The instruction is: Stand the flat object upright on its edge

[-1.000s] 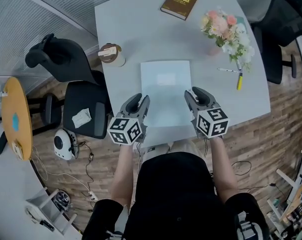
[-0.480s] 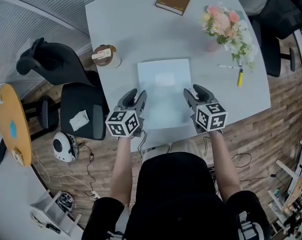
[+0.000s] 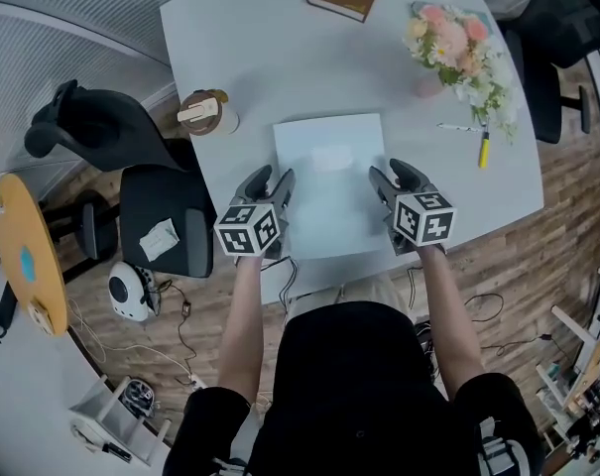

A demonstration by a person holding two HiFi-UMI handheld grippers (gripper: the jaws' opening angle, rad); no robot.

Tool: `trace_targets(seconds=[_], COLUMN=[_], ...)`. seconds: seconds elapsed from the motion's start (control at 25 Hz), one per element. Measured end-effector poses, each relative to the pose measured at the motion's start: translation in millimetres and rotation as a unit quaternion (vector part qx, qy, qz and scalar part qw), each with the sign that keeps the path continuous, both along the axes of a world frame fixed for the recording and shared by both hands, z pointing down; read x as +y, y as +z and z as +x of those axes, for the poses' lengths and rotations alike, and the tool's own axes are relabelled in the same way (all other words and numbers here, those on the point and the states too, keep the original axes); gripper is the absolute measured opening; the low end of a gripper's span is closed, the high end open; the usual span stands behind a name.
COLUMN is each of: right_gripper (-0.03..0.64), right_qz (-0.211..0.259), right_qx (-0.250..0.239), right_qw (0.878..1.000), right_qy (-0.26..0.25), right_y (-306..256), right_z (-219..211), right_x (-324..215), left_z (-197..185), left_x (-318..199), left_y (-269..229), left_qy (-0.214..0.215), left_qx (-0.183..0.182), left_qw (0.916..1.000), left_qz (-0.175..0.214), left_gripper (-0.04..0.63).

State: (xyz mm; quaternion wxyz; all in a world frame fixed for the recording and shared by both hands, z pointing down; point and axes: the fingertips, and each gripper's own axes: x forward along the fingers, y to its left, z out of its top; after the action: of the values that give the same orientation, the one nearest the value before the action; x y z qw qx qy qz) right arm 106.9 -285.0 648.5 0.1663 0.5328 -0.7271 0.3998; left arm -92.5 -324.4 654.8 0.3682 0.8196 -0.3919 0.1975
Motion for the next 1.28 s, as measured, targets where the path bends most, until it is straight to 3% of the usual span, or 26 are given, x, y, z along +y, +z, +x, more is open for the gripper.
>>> trace_targets(seconds=[0.4, 0.76, 1.28], right_gripper=[0.230, 0.238, 0.236], right_qz=[-0.012, -0.027, -0.040], right_qx=[0.008, -0.006, -0.024], right_qw=[1.000, 1.000, 0.999], right_qy=[0.002, 0.003, 0.007], right_y=[23, 41, 58], right_z=[8, 14, 16], right_x=[-24, -42, -54], left_z=[3, 4, 10], left_x=[-26, -42, -42], left_y=[22, 37, 55], left_qy=[-0.003, -0.026, -0.024], left_qx=[0.000, 0.022, 0.050], left_qw=[0.9999, 0.9989, 0.9964], left_qz=[-0.015, -0.031, -0.064], left_gripper=[0.229, 0.241, 0.244])
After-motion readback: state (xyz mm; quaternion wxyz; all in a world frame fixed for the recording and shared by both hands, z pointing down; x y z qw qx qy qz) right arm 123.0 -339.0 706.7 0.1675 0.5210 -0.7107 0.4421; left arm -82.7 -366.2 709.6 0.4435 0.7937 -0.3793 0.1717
